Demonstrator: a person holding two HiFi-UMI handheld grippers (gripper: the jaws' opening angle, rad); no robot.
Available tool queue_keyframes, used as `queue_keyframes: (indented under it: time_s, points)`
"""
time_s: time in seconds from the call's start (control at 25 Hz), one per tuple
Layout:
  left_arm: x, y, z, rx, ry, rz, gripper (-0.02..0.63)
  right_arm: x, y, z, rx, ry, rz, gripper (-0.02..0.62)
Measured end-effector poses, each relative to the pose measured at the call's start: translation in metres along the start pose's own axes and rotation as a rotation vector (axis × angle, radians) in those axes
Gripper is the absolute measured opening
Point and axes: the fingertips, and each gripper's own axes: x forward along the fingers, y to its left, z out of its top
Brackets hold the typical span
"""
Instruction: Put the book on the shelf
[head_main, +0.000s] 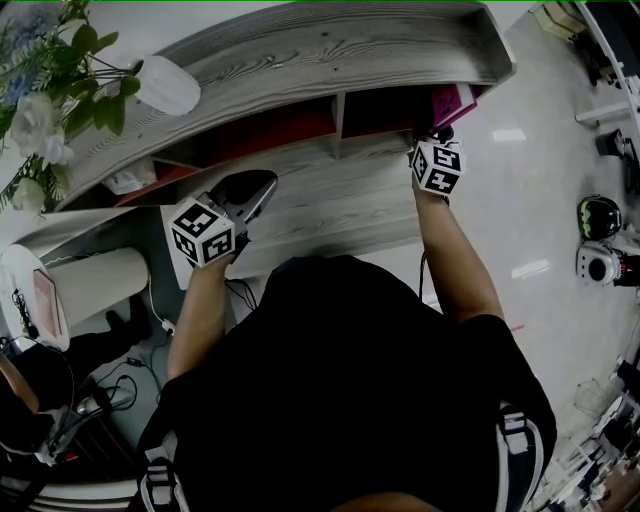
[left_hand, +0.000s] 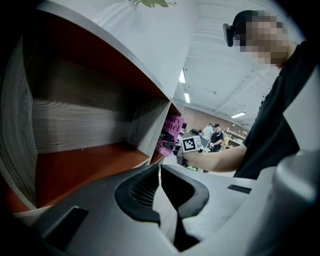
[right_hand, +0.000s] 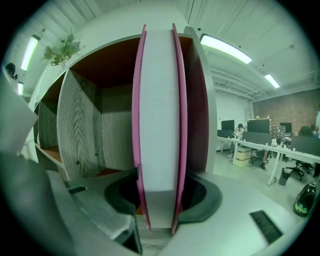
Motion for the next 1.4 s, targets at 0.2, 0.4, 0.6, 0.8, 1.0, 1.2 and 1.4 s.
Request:
queue_keyframes:
  time_s: [0.2, 0.4, 0.6, 0.8, 1.0, 1.2, 1.4]
  points:
    - [0.000, -0.002, 0.001, 0.003, -0.003, -0.001, 0.031, -0.003, 0.003, -0.004, -0.002, 0.012, 0.014, 0.179]
    - [0.001, -0.003, 0.003, 0.007, -0.002, -0.004, 0.031, -0.007, 0.003, -0.007, -0.003, 0.017, 0.017, 0.187]
    - [0.003, -0.007, 0.004, 0.011, -0.003, -0.009, 0.031, -0.014, 0.000, -0.009, -0.007, 0.021, 0.015, 0.189]
    - [0.005, -0.011, 0.005, 0.015, -0.005, -0.014, 0.031, -0.023, 0.002, -0.013, -0.006, 0.025, 0.020, 0.189]
    - [0.005, -0.017, 0.005, 0.020, -0.005, -0.017, 0.031, -0.032, 0.000, -0.018, -0.010, 0.038, 0.017, 0.189]
    - [0.004, -0.022, 0.004, 0.019, -0.008, -0.019, 0.031, -0.041, -0.003, -0.020, -0.013, 0.042, 0.013, 0.189]
    - [0.003, -0.026, 0.004, 0.025, -0.011, -0.021, 0.031, -0.050, -0.005, -0.023, -0.031, 0.068, -0.004, 0.186]
